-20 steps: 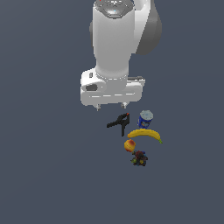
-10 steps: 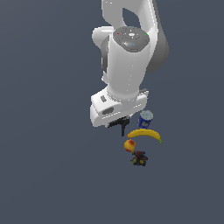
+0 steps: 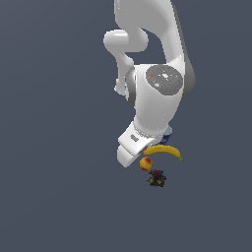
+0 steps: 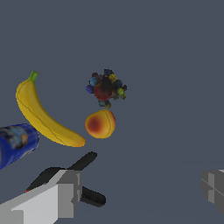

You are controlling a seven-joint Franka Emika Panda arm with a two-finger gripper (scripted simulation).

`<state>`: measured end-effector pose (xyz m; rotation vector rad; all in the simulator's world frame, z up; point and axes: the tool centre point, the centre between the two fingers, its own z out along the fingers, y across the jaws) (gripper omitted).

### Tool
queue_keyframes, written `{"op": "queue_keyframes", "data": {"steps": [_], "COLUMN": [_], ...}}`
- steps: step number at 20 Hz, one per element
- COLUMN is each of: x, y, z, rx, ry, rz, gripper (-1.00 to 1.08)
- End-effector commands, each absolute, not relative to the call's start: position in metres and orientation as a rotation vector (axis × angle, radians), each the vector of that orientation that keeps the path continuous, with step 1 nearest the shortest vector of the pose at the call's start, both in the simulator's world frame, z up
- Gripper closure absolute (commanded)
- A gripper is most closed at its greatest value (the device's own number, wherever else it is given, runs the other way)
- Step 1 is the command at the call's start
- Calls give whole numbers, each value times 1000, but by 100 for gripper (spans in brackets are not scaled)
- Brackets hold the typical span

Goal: Pick up a designated object from a clutter of objects.

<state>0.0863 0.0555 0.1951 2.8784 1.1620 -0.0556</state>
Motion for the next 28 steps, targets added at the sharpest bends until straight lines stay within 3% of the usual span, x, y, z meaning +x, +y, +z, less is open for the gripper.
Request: {"op": "queue_keyframes", "data": {"steps": [1,16,28], "x": [93,123,129], "y": [64,116,134], "z": [183,107,80], "rx": [2829,2486,2342], "ry": [1282,1902,2093], "rz": [-53,-21,0], "gripper": [-92,-92,-92]}}
